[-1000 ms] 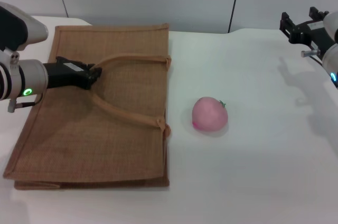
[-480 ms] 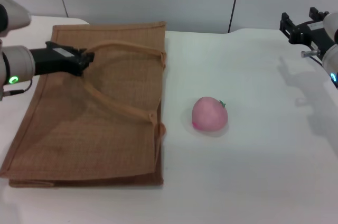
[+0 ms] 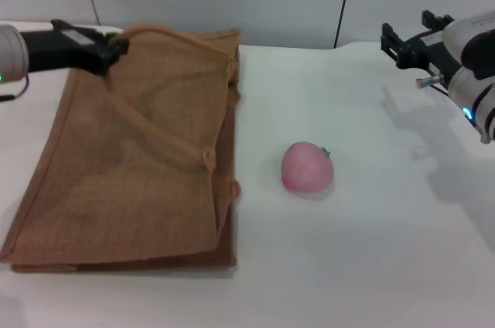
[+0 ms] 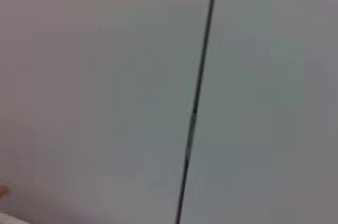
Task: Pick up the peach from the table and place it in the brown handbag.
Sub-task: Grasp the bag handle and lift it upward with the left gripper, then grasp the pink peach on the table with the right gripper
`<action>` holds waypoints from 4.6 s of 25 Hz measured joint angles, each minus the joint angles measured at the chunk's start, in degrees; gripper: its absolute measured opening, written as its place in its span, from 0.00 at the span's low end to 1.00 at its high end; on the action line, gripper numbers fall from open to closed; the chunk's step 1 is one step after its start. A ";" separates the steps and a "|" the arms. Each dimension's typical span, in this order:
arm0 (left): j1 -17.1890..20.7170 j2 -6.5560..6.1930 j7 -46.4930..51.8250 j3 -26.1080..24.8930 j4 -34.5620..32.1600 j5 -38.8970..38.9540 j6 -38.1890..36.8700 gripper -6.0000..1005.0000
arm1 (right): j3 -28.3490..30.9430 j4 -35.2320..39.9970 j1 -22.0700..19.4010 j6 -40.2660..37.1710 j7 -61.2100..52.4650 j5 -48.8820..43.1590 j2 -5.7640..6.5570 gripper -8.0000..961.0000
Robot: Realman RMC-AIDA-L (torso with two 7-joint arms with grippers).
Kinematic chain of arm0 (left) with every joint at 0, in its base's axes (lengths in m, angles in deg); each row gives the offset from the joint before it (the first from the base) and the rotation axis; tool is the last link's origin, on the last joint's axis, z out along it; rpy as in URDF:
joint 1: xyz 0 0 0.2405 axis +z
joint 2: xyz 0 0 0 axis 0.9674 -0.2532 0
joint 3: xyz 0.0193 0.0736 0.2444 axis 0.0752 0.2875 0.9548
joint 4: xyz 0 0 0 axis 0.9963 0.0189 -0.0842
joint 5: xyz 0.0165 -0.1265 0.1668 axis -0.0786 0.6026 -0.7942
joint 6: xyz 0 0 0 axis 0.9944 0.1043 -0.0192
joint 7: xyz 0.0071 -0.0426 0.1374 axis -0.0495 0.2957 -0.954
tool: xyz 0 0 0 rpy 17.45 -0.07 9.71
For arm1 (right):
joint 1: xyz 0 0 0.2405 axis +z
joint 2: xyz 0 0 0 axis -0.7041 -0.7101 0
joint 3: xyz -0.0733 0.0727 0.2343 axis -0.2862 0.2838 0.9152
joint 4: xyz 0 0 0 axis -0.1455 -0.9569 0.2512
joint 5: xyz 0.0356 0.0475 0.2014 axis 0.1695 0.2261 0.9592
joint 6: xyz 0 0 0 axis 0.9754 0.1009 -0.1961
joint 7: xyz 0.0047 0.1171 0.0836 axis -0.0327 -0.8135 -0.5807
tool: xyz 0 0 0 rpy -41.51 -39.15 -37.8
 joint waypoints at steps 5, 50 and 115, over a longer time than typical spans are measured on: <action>0.20 0.00 3.81 0.23 -7.80 -1.31 4.28 0.13 | -0.53 1.29 -0.11 2.18 0.02 -0.40 0.04 0.72; -7.58 -1.44 12.30 -6.29 -42.75 -12.83 33.29 0.13 | -2.34 8.60 -1.30 9.74 0.03 -5.05 0.36 0.72; -8.93 -0.69 10.88 -9.80 -42.95 -15.29 33.49 0.13 | 13.41 27.85 -1.76 70.22 27.85 14.27 -0.20 0.86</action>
